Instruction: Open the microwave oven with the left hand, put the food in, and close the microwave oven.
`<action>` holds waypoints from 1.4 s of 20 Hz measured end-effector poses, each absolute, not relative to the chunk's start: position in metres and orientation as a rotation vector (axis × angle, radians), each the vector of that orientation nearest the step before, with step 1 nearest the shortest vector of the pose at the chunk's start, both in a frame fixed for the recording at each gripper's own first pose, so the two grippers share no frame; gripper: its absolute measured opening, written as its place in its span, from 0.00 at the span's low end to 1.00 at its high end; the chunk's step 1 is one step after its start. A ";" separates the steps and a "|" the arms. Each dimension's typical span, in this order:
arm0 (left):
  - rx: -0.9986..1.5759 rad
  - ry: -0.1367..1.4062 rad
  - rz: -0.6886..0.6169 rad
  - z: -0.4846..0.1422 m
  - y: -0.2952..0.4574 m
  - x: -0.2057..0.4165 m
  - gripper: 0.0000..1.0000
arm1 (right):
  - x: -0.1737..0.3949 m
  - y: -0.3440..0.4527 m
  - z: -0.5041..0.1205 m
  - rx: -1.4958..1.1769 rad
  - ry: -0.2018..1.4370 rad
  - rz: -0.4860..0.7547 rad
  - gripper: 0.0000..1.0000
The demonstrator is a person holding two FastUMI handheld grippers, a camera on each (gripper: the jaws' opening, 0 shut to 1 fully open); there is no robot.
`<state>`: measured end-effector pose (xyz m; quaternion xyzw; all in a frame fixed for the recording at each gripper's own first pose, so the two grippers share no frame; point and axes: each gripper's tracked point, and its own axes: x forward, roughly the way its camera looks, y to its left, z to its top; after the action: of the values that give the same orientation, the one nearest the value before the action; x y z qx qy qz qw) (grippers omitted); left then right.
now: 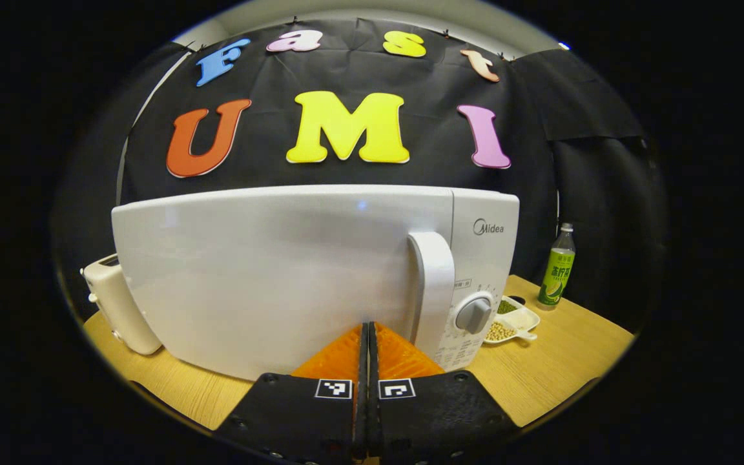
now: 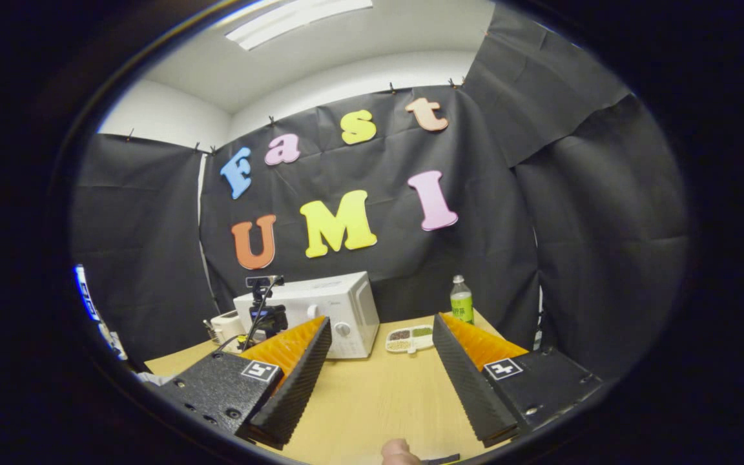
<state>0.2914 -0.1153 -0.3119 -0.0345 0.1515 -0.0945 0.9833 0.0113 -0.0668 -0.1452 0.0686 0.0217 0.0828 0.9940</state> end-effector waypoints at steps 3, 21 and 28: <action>-0.151 0.298 -0.219 -0.286 -0.118 0.248 0.47 | 0.008 -0.056 -0.141 0.137 0.053 0.170 0.90; -0.039 0.094 -0.081 -0.066 -0.026 -0.024 0.95 | -0.051 0.026 -0.056 0.081 -0.034 0.189 0.90; -0.052 0.093 -0.010 -0.076 0.005 -0.060 0.95 | -0.066 0.047 -0.045 0.052 -0.052 0.210 0.90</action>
<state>-0.0603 0.0048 -0.0762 -0.0258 0.0466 -0.0052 0.9986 -0.0665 0.0469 -0.0453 0.0261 -0.0262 0.1046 0.9938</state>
